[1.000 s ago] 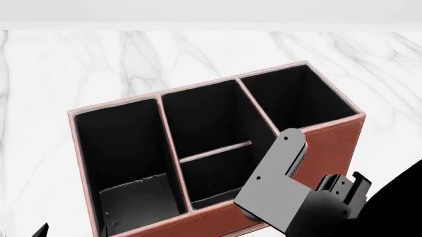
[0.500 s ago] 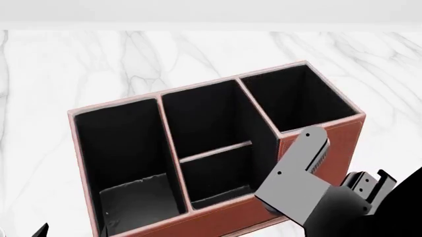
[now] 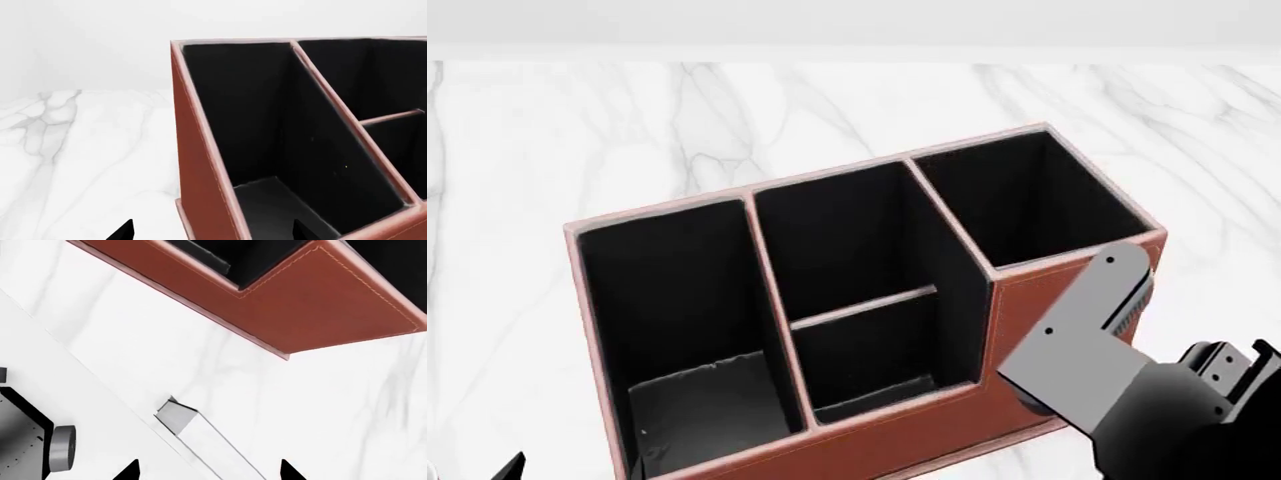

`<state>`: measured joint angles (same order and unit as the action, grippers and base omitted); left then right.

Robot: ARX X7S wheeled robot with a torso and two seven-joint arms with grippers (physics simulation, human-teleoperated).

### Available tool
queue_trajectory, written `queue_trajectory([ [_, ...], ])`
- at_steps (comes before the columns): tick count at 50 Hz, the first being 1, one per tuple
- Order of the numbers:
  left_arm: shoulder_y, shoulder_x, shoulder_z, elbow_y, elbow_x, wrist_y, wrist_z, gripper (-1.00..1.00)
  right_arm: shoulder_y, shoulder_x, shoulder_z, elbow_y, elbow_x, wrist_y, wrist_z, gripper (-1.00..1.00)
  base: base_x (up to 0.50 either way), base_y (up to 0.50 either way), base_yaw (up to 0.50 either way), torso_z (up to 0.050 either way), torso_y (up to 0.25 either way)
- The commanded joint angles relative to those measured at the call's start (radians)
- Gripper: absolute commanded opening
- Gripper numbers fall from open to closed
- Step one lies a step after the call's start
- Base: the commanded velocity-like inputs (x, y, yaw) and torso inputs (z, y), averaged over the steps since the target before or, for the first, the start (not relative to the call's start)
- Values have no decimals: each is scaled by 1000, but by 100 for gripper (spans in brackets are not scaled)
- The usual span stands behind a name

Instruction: Pick up the book and place it in the left compartment of the caddy.

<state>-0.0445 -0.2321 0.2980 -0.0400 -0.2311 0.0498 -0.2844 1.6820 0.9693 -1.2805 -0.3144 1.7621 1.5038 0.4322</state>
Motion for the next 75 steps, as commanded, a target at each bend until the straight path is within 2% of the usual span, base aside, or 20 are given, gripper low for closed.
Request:
queue_trajectory([
  [1,-1,-3,4,-1,-3,1,-4,100,21,15,-27,26,-36,-1,-23,100,0,0,0,0,0],
  [50,-5,-15,23,-7,-15,12,-20,100,-46,31,-130,115,-204,-82,-118,100,0,0,0,0,0],
  [75,-8,-22,33,-7,-23,12,-26,100,-46,-63,-192,144,-255,-65,-154,100,0,0,0,0,0],
])
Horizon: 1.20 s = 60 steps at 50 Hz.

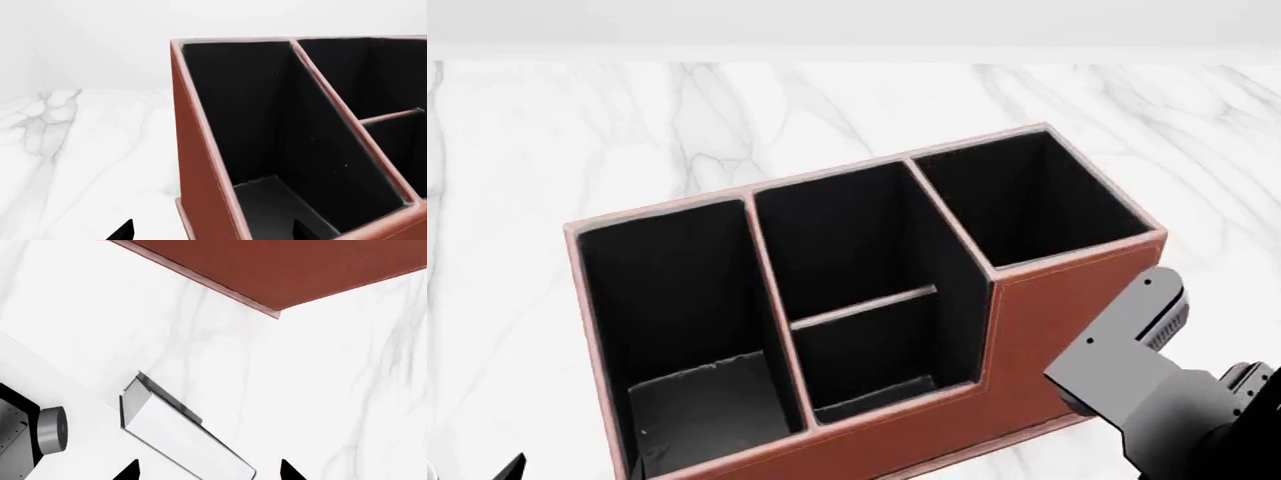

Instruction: Pick up the book and place it in the left compartment of the caddy.

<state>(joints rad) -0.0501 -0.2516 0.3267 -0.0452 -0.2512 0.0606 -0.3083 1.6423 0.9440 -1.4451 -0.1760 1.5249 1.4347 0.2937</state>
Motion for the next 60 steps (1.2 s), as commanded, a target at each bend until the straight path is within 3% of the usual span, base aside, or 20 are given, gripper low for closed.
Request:
queue_trajectory([
  [1,-2,-3,5,-2,-3,1,-3,100,-8,-40,-29,6,-15,3,-15,100,0,0,0,0,0],
  [60,-1,-21,14,20,-33,1,-19,100,-125,-127,-167,103,-187,-134,-201,100,0,0,0,0,0],
])
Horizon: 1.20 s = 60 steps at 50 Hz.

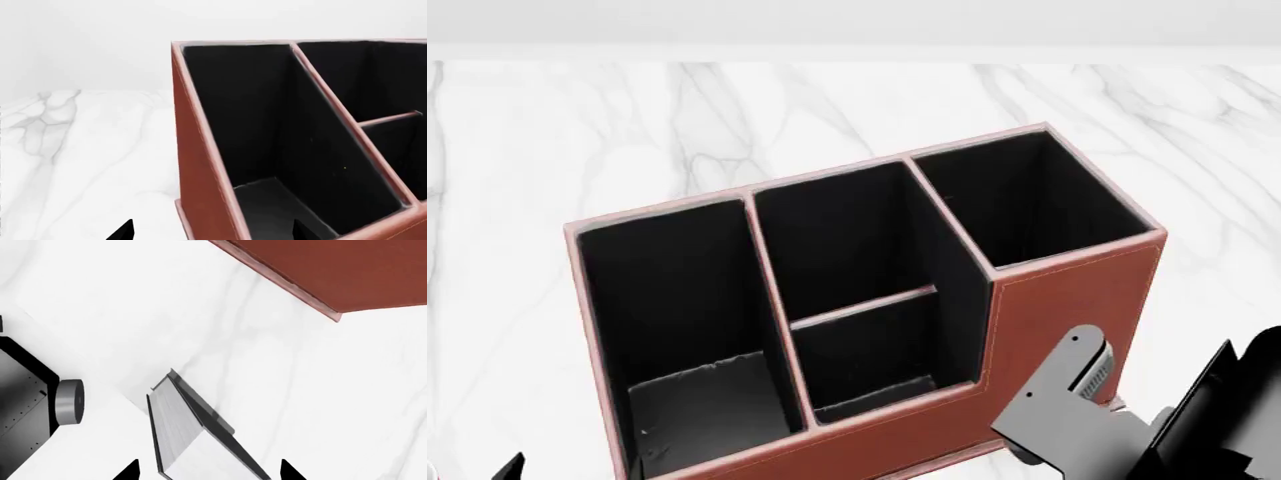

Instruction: Pick up the book and place it in the left compartment of the caddy.

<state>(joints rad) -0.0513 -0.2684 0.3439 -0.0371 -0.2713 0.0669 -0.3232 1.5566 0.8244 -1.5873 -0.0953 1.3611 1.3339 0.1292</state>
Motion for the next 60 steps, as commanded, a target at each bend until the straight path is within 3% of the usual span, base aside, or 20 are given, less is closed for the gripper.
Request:
queue_trajectory([
  [1,0,-4,-3,11,-13,-5,-5,100,-42,-8,-26,22,-23,-35,-41,100,0,0,0,0,0],
  [17,7,-11,-1,25,-19,-4,-12,100,-72,-5,-72,27,-94,-66,-51,100,0,0,0,0,0],
  [18,8,-11,-1,26,-20,-4,-12,100,-70,-3,-78,17,-97,-63,-54,-100,0,0,0,0,0],
  [37,8,-14,6,24,-20,0,-17,100,-86,5,-85,-6,-132,-111,-44,-100,0,0,-1,0,0],
  [52,5,-16,9,21,-24,2,-21,100,-140,11,121,104,85,-259,150,-100,0,0,0,-1,0],
  [60,5,-17,11,21,-24,5,-23,100,-150,14,140,90,101,-290,137,-100,0,0,0,0,0],
])
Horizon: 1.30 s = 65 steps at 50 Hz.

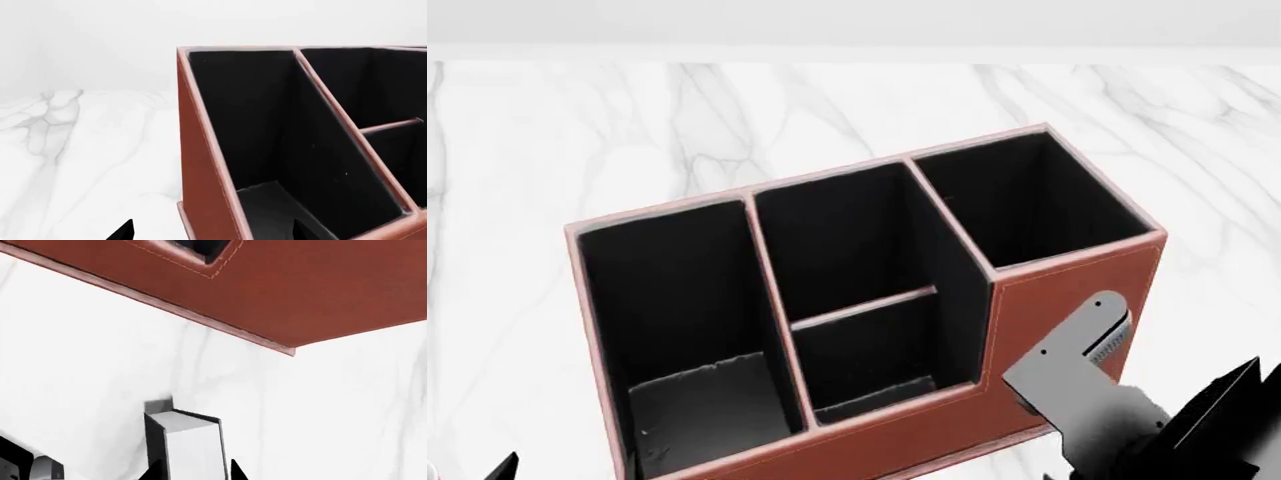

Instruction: Pick up the book and place it in the left compartment of the caddy.

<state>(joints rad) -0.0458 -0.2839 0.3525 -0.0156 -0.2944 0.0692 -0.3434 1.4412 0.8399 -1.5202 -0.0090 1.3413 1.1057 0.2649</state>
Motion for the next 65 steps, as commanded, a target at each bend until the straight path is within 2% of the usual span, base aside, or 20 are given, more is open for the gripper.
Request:
queue_trajectory([
  [1,-1,-2,3,-1,-1,3,-3,100,-34,-1,73,5,119,-63,1,-100,0,0,0,0,0],
  [8,-1,-3,4,-1,-2,4,-5,100,-30,8,91,-17,117,-92,-2,-100,0,0,0,0,0],
  [14,-3,-4,6,-3,-3,5,-7,100,-21,-3,136,60,263,-64,119,-100,0,0,0,0,0],
  [29,-4,-7,7,-1,-9,3,-11,100,52,16,182,35,398,-16,242,-100,0,0,0,0,0],
  [39,-7,-8,8,0,-14,1,-14,100,205,32,219,-14,599,77,401,-100,0,0,0,0,1],
  [53,-12,-9,12,-10,-14,2,-16,100,397,-17,206,30,807,163,545,-100,0,0,0,0,1],
  [65,-13,-11,15,-11,-17,1,-18,100,471,-64,208,81,848,174,557,-100,0,0,0,0,1],
])
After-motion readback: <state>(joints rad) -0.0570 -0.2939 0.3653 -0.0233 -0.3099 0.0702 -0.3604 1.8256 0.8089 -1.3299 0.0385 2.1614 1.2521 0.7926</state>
